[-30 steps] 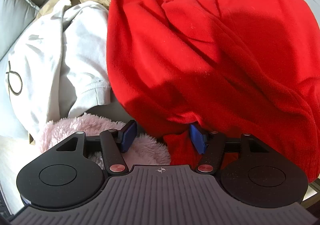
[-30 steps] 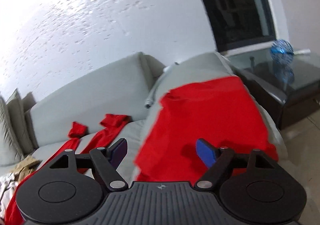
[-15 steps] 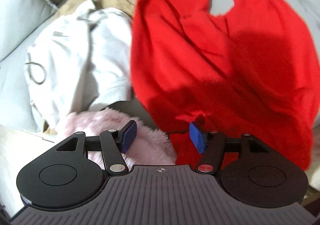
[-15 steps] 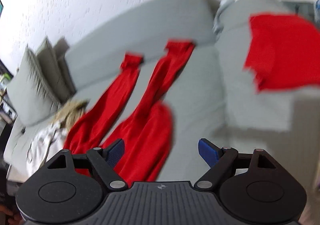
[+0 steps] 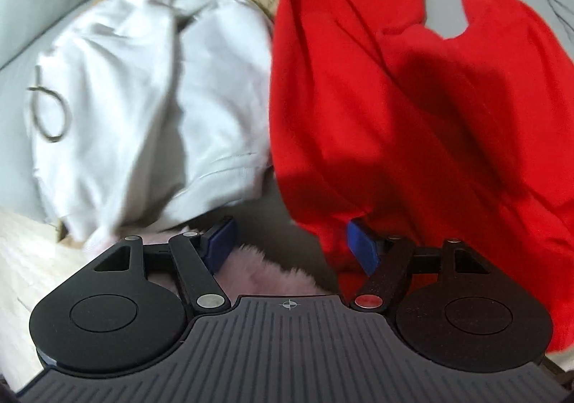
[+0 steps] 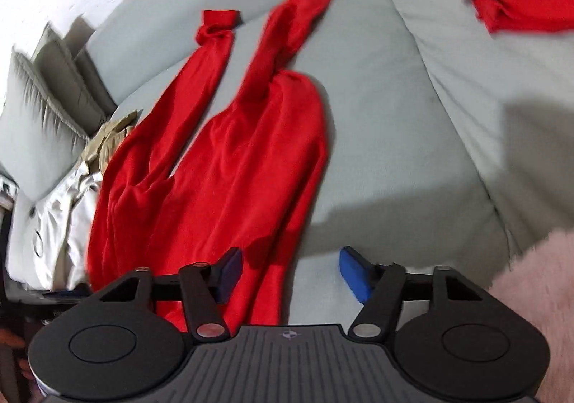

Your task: Fold clothes

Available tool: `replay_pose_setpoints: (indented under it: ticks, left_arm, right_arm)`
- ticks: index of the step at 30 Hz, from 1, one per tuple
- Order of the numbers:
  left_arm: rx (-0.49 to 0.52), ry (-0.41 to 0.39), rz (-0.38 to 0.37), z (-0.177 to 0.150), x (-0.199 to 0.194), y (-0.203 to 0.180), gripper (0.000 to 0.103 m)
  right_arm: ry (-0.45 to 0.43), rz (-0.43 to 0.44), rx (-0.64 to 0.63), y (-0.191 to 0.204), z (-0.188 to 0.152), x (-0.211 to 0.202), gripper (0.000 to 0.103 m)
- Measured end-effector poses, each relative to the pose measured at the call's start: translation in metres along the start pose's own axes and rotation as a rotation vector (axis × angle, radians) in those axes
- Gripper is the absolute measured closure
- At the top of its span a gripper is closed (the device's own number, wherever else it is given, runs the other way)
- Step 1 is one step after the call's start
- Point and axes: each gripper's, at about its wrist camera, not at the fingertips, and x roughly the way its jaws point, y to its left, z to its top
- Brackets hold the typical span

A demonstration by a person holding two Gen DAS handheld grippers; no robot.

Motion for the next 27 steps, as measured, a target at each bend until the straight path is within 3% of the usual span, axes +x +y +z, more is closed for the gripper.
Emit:
replay_pose_setpoints:
  ticks: [1, 2, 3, 6, 7, 10, 13, 15, 18, 19, 20, 21, 24, 27]
  left_arm:
    - [0.009, -0.003, -0.025, -0.001, -0.001, 0.0, 0.049]
    - [0.013, -0.006, -0.049, -0.002, -0.003, 0.0, 0.055]
    - [0.016, -0.01, -0.065, -0.003, -0.004, 0.0, 0.064]
    - [0.013, -0.055, -0.099, -0.011, -0.017, 0.001, 0.1]
    - [0.0, -0.085, -0.104, -0.014, -0.024, 0.002, 0.1]
    - [-0.047, -0.187, -0.1, -0.021, -0.052, 0.009, 0.101]
    - [-0.083, -0.204, -0.094, -0.003, -0.039, 0.022, 0.101]
    - [-0.083, -0.179, -0.057, -0.002, -0.034, 0.025, 0.1]
    - [-0.108, -0.087, 0.005, -0.004, -0.014, 0.03, 0.083]
    - [-0.125, -0.085, -0.001, -0.013, -0.027, 0.038, 0.077]
    - [-0.143, -0.085, -0.008, -0.021, -0.039, 0.046, 0.07]
    - [-0.156, -0.092, -0.027, -0.024, -0.044, 0.05, 0.055]
    - [-0.184, -0.106, -0.09, -0.039, -0.067, 0.054, 0.047]
    - [-0.21, -0.048, -0.177, -0.056, -0.079, 0.045, 0.043]
  right_arm:
    - [-0.006, -0.017, -0.028, 0.003, 0.0, 0.003, 0.072]
    - [-0.01, -0.028, -0.06, 0.009, 0.0, 0.006, 0.082]
    - [-0.008, -0.02, -0.058, 0.011, 0.001, 0.007, 0.099]
    - [-0.011, -0.011, -0.059, 0.016, 0.004, 0.005, 0.101]
    - [-0.023, -0.017, -0.061, 0.016, 0.005, 0.001, 0.101]
    - [-0.113, -0.064, -0.064, 0.015, 0.011, -0.029, 0.102]
    - [-0.224, -0.166, -0.115, 0.011, 0.025, -0.059, 0.101]
    - [-0.203, -0.204, -0.125, 0.004, 0.033, -0.054, 0.1]
    - [-0.137, -0.255, -0.11, -0.007, 0.04, -0.042, 0.081]
    - [-0.133, -0.256, -0.094, -0.009, 0.04, -0.043, 0.065]
    - [-0.137, -0.239, -0.056, -0.013, 0.039, -0.048, 0.056]
    - [-0.147, -0.212, -0.034, -0.014, 0.036, -0.053, 0.045]
    - [-0.09, -0.135, -0.029, -0.012, 0.026, -0.058, 0.044]
    - [0.017, -0.055, 0.009, -0.008, 0.015, -0.053, 0.044]
